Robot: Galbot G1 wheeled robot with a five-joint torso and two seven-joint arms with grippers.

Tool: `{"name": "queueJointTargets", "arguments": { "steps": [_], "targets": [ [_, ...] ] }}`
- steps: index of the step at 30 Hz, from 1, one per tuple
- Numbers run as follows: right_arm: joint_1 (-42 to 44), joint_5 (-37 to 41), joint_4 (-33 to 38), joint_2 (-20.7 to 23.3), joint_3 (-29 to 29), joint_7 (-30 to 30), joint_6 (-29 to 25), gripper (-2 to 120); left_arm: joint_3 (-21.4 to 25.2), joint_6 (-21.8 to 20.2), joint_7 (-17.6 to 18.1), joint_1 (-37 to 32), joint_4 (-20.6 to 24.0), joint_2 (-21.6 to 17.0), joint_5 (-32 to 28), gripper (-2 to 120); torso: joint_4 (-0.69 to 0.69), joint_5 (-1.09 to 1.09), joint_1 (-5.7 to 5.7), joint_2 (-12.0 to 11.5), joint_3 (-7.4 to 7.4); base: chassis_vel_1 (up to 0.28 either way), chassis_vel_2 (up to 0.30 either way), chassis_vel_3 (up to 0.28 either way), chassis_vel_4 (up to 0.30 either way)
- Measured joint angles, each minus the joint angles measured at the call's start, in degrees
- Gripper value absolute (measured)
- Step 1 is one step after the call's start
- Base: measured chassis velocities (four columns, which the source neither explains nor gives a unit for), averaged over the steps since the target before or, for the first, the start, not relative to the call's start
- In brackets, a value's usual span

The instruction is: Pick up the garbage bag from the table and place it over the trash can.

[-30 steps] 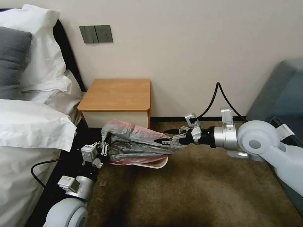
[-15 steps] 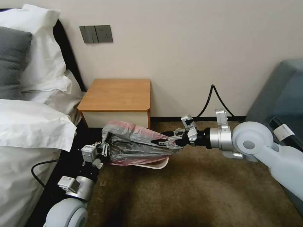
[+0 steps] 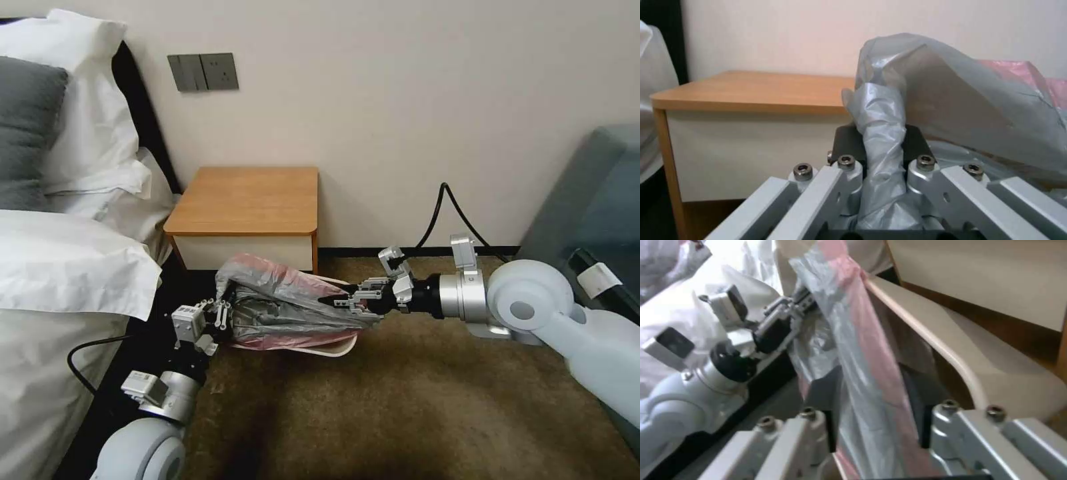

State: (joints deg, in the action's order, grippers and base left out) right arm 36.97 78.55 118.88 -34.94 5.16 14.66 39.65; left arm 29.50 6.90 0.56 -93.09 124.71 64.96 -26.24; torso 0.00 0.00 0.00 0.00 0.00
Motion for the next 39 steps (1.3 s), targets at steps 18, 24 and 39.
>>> {"name": "queueJointTargets", "arguments": {
  "steps": [18, 24, 39],
  "targets": [
    [0.46, -0.1, 0.03, -1.33, -1.9, -2.77, -0.55, 0, -0.02, -0.05, -0.46, 0.45, -0.76, 0.15, -0.33, 8, 0.0, 0.0, 0.0, 0.0, 0.0, 0.0, 0.0, 0.0, 0.0],
    [-2.21, 0.81, -2.19, -2.14, -3.52, -4.43, -0.58, 0, -0.29, -0.04, -1.08, 0.39, -0.74, 0.42, -0.17, 8, 0.0, 0.0, 0.0, 0.0, 0.0, 0.0, 0.0, 0.0, 0.0],
    [-6.49, -4.95, -10.74, -3.14, 2.14, -0.45, -1.01, 0, 0.39, 1.16, -3.84, -0.1, -0.34, 0.91, -1.37, 8, 0.0, 0.01, 0.0, 0.0, 0.0, 0.0, 0.0, 0.0, 0.0]
  ]
}}
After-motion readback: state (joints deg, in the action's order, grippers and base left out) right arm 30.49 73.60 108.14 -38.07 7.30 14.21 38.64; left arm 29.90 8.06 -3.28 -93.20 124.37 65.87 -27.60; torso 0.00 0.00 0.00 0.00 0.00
